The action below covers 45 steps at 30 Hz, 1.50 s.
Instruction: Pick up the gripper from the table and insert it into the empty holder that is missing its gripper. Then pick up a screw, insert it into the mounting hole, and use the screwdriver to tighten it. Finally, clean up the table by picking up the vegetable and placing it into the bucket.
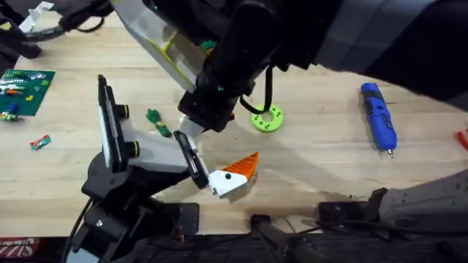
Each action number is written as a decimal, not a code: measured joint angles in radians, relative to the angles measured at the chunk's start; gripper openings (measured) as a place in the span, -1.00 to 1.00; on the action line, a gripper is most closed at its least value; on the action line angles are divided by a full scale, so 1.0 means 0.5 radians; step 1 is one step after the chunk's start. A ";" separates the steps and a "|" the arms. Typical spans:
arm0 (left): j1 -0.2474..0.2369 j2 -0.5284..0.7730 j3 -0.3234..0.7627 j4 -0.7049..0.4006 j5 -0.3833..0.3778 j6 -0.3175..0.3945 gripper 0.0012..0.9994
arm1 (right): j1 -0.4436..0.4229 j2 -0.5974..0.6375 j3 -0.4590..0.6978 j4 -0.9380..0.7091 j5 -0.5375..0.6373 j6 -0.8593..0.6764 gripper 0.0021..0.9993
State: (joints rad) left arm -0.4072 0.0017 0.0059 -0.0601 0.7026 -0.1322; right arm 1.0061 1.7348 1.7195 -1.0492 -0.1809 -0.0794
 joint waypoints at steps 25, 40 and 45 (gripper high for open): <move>0.000 0.000 0.000 0.000 -0.015 -0.005 0.97 | -0.011 -0.008 0.003 -0.008 0.044 0.001 0.06; 0.000 0.000 0.000 0.002 -0.014 0.019 0.97 | -0.001 -0.071 0.038 -0.019 0.007 0.002 0.55; 0.000 0.000 0.000 0.002 -0.014 0.024 0.97 | -0.026 -0.202 0.041 -0.019 -0.016 -0.005 0.98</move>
State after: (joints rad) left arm -0.4072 0.0017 0.0059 -0.0593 0.6956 -0.1200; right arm 0.9931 1.6337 1.7401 -1.0588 -0.1890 -0.0820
